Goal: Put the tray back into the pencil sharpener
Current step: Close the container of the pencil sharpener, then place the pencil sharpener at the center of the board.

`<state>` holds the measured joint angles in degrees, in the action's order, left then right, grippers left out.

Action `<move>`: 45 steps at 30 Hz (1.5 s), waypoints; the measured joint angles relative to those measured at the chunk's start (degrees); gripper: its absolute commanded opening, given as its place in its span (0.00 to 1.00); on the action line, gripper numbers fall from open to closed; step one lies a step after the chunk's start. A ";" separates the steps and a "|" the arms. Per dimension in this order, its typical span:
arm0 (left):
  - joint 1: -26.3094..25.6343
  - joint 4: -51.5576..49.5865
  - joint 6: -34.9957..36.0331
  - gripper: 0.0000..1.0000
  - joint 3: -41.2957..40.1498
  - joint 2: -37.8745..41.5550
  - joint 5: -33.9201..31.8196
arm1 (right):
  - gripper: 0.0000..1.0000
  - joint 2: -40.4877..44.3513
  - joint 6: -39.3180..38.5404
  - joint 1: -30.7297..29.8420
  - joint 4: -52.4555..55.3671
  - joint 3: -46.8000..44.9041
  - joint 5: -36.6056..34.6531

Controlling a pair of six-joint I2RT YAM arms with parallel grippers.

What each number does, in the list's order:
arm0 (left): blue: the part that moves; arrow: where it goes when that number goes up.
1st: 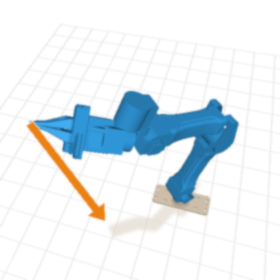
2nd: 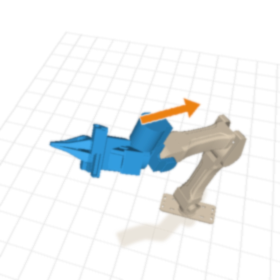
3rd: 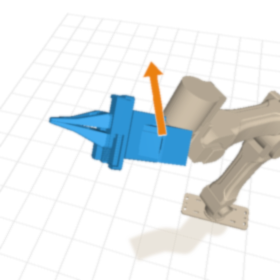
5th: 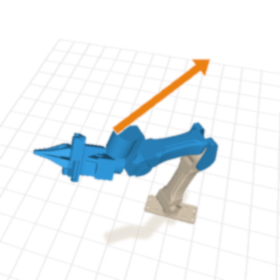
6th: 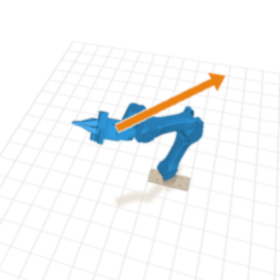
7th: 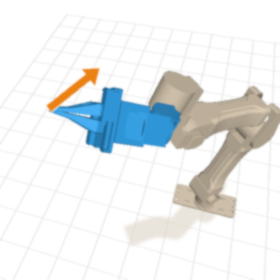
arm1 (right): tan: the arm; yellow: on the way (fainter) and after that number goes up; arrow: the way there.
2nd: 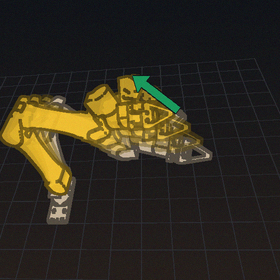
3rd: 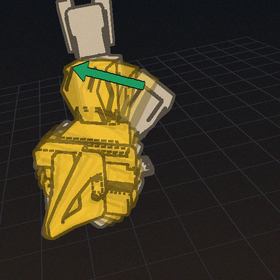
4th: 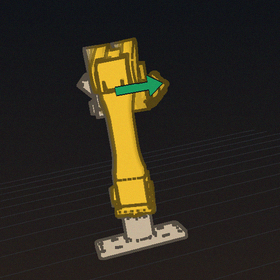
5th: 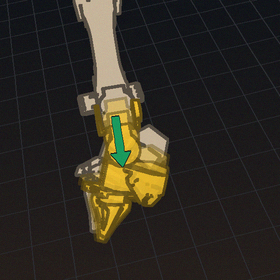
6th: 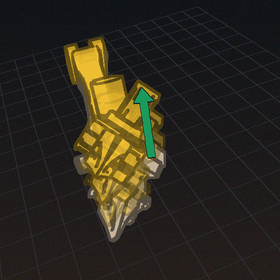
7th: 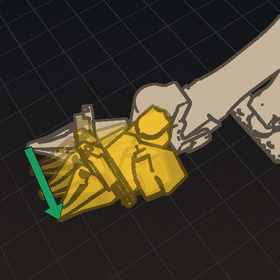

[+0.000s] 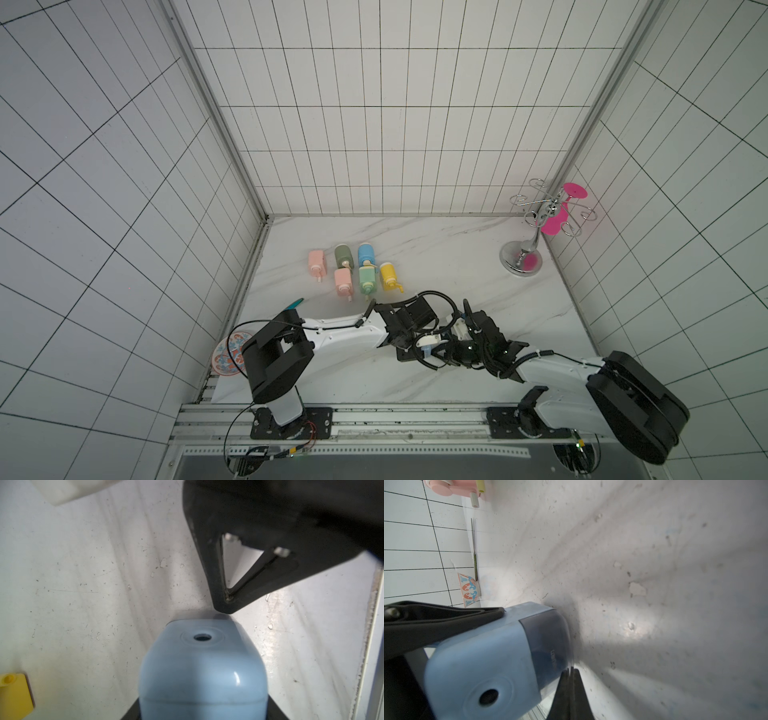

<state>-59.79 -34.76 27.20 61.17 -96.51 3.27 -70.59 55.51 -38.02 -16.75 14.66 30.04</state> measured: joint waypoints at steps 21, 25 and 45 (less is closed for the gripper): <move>3.54 -2.78 -39.21 0.00 23.85 -5.20 -2.32 | 0.01 47.65 -8.22 3.52 48.68 11.26 -44.00; 3.54 -7.23 -48.68 0.00 29.33 -9.33 -8.52 | 0.01 46.58 -9.97 3.52 50.60 12.44 -47.04; 8.00 -32.35 -73.79 0.02 59.49 -36.02 -20.74 | 0.01 48.50 -12.72 3.52 53.51 13.70 -50.10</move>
<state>-51.79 -67.11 -46.59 120.66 -132.53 -17.47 -22.09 42.78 -34.50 36.75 28.36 -20.05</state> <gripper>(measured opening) 0.575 0.050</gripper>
